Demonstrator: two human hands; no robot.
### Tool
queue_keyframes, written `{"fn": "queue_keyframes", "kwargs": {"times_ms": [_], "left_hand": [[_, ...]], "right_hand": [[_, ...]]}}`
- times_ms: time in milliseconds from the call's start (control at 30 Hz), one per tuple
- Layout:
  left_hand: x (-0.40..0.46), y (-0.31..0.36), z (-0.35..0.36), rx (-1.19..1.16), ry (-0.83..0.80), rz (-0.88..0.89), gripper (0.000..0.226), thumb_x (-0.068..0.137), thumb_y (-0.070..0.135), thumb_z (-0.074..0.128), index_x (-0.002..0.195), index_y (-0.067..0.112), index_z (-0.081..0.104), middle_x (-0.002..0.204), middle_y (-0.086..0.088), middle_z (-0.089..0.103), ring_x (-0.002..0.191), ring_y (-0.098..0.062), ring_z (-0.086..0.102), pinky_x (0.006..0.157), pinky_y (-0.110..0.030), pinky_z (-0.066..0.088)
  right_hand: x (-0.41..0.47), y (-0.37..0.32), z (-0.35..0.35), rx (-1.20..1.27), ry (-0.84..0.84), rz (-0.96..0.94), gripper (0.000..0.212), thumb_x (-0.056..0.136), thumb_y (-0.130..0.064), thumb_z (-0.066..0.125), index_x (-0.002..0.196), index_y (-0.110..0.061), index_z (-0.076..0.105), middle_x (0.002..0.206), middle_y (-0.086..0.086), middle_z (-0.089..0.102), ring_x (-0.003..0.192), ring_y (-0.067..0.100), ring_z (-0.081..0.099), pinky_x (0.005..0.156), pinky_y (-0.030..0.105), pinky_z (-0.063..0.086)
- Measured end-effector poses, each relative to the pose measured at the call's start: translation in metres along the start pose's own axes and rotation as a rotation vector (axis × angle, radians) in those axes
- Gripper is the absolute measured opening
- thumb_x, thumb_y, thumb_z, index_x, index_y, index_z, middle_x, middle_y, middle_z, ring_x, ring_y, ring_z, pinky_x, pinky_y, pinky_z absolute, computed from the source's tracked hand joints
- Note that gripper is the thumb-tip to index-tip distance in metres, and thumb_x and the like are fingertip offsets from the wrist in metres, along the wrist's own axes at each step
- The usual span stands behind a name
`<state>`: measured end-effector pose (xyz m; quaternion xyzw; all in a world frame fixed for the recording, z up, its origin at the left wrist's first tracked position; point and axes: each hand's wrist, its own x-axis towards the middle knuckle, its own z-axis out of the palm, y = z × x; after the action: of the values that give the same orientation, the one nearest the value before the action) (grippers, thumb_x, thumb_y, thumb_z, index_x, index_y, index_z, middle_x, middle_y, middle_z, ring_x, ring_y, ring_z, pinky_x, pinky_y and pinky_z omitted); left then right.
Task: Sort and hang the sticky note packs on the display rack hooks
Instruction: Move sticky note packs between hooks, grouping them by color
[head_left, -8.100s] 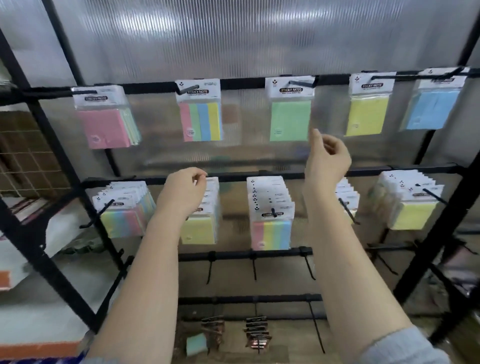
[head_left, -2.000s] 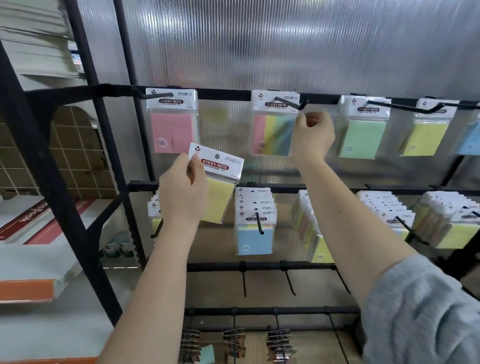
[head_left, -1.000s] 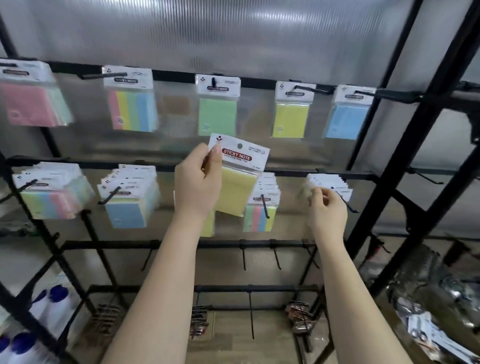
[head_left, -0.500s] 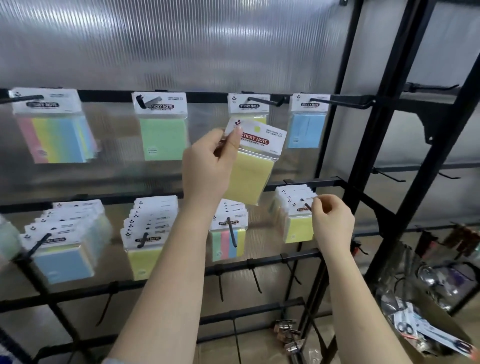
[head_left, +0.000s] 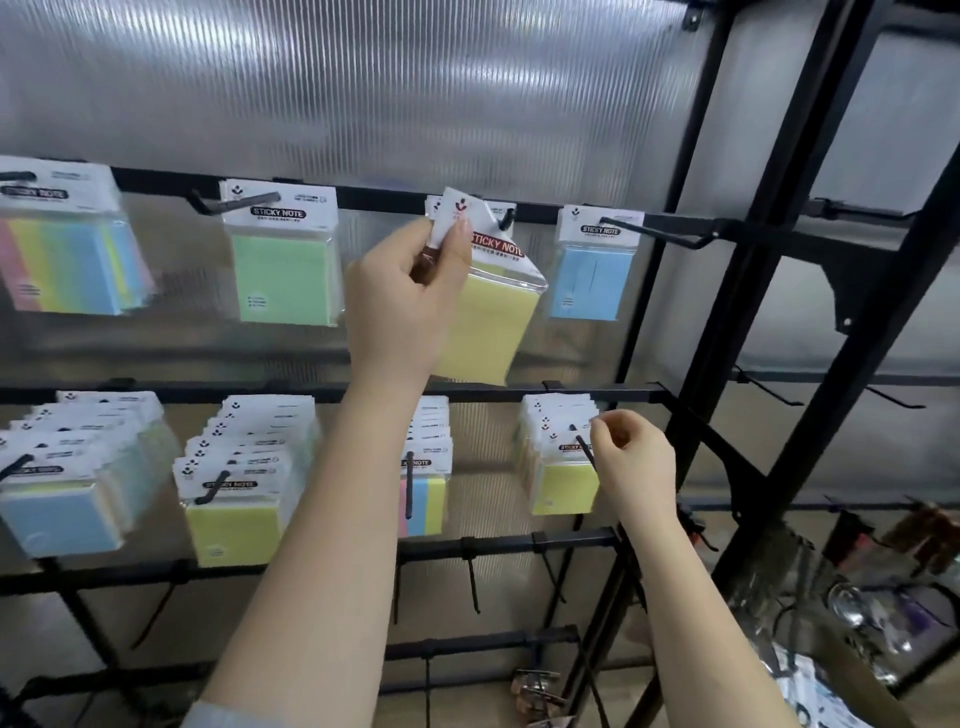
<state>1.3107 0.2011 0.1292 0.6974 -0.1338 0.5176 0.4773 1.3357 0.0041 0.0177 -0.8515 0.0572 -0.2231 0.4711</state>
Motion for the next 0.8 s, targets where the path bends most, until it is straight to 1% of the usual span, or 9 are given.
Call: {"fn": "queue_keyframes", "kwargs": {"times_ms": [67, 133, 200, 333, 433, 533, 600, 700, 800], "left_hand": [[-0.005, 0.002, -0.001, -0.001, 0.032, -0.012, 0.04, 0.094, 0.03, 0.053, 0.059, 0.013, 0.046, 0.052, 0.012, 0.044, 0.05, -0.004, 0.044, 0.047, -0.017, 0.028], [-0.011, 0.005, -0.001, 0.006, 0.058, -0.01, 0.049, 0.092, 0.037, 0.052, 0.062, -0.001, 0.049, 0.054, -0.007, 0.049, 0.052, -0.018, 0.042, 0.048, -0.032, 0.031], [-0.016, 0.009, -0.001, 0.03, 0.07, 0.012, 0.054, 0.089, 0.04, 0.052, 0.064, -0.007, 0.05, 0.056, -0.016, 0.049, 0.054, -0.025, 0.039, 0.049, -0.035, 0.03], [-0.016, 0.016, -0.003, 0.055, 0.07, 0.002, 0.048, 0.091, 0.036, 0.054, 0.06, 0.0, 0.049, 0.051, 0.004, 0.045, 0.051, -0.014, 0.037, 0.048, -0.028, 0.028], [-0.009, 0.019, -0.002, 0.06, 0.075, -0.015, 0.04, 0.092, 0.03, 0.056, 0.057, 0.016, 0.045, 0.05, 0.014, 0.046, 0.05, -0.007, 0.043, 0.046, -0.019, 0.028], [-0.004, 0.022, 0.004, 0.054, 0.065, -0.012, 0.034, 0.093, 0.03, 0.055, 0.062, 0.016, 0.05, 0.06, 0.009, 0.057, 0.059, -0.018, 0.053, 0.049, -0.029, 0.036], [0.0, 0.022, 0.007, 0.032, 0.063, -0.005, 0.033, 0.093, 0.03, 0.054, 0.065, 0.013, 0.055, 0.064, 0.01, 0.059, 0.06, -0.014, 0.055, 0.05, -0.028, 0.039], [0.002, 0.018, 0.01, 0.038, 0.071, 0.022, 0.037, 0.093, 0.03, 0.054, 0.065, 0.005, 0.055, 0.059, 0.014, 0.053, 0.055, -0.007, 0.046, 0.049, -0.021, 0.032], [-0.001, 0.014, 0.01, 0.041, 0.112, 0.048, 0.043, 0.092, 0.029, 0.055, 0.06, 0.001, 0.048, 0.053, -0.001, 0.048, 0.052, -0.012, 0.038, 0.047, -0.024, 0.027]], "right_hand": [[0.003, 0.001, -0.004, 0.007, -0.031, -0.025, 0.013, 0.093, -0.018, 0.051, 0.086, -0.019, 0.063, 0.075, -0.015, 0.06, 0.073, 0.002, 0.054, 0.06, 0.01, 0.036], [0.004, 0.004, -0.006, 0.024, -0.046, -0.046, 0.014, 0.093, -0.018, 0.052, 0.085, -0.021, 0.062, 0.075, -0.017, 0.059, 0.072, -0.002, 0.053, 0.061, 0.009, 0.036], [0.004, 0.006, -0.007, 0.045, -0.058, -0.054, 0.013, 0.093, -0.018, 0.052, 0.085, -0.021, 0.062, 0.076, -0.018, 0.059, 0.073, -0.003, 0.053, 0.061, 0.009, 0.036], [0.005, 0.007, -0.003, 0.07, -0.081, -0.056, 0.012, 0.093, -0.017, 0.052, 0.088, -0.02, 0.063, 0.077, -0.015, 0.061, 0.075, 0.0, 0.054, 0.062, 0.01, 0.037], [0.005, 0.007, -0.001, 0.091, -0.085, -0.058, 0.012, 0.093, -0.017, 0.053, 0.087, -0.02, 0.062, 0.077, -0.014, 0.061, 0.077, 0.004, 0.056, 0.062, 0.011, 0.038], [0.006, 0.007, 0.001, 0.11, -0.087, -0.048, 0.011, 0.094, -0.018, 0.052, 0.09, -0.021, 0.062, 0.079, -0.015, 0.061, 0.08, 0.005, 0.057, 0.064, 0.013, 0.038], [0.006, 0.007, 0.001, 0.12, -0.088, -0.044, 0.01, 0.094, -0.019, 0.052, 0.091, -0.022, 0.061, 0.081, -0.015, 0.061, 0.081, 0.005, 0.057, 0.065, 0.014, 0.039], [0.006, 0.007, 0.003, 0.128, -0.082, -0.047, 0.01, 0.094, -0.019, 0.052, 0.092, -0.023, 0.061, 0.081, -0.016, 0.061, 0.08, 0.002, 0.056, 0.064, 0.012, 0.038], [0.007, 0.008, 0.004, 0.123, -0.069, -0.044, 0.01, 0.094, -0.019, 0.052, 0.092, -0.022, 0.062, 0.084, -0.011, 0.063, 0.081, 0.005, 0.057, 0.063, 0.011, 0.039]]}}
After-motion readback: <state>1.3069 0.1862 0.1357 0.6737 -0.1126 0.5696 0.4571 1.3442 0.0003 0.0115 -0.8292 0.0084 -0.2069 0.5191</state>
